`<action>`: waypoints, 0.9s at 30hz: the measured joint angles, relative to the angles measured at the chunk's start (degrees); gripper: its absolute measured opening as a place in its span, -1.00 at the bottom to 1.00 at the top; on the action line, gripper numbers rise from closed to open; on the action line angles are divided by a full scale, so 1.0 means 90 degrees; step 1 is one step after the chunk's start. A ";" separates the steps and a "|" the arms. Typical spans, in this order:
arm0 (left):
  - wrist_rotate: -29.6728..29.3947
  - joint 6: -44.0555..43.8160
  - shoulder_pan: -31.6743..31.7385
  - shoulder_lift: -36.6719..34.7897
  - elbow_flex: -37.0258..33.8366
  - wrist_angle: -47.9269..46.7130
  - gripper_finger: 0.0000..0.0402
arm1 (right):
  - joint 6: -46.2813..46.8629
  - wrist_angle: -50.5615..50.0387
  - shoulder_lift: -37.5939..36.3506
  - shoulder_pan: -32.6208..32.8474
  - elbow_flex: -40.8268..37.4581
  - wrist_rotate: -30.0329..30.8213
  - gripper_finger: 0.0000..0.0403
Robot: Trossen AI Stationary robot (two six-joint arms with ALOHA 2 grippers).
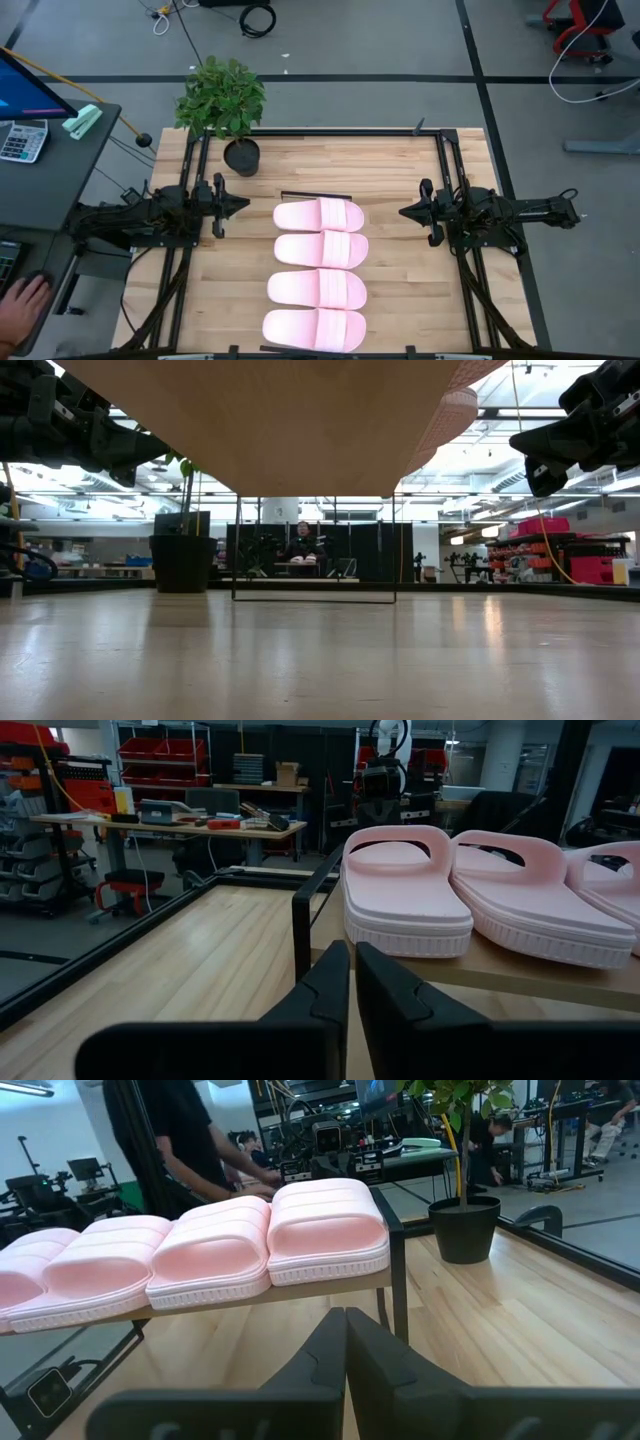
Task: Pick and place slides into the shelf
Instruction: Return to Home Position
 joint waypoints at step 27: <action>0.0000 0.0001 0.0000 0.0000 -0.0002 0.0002 -0.87 | 0.0004 -0.0001 0.0002 -0.0002 0.0000 -0.0001 -0.93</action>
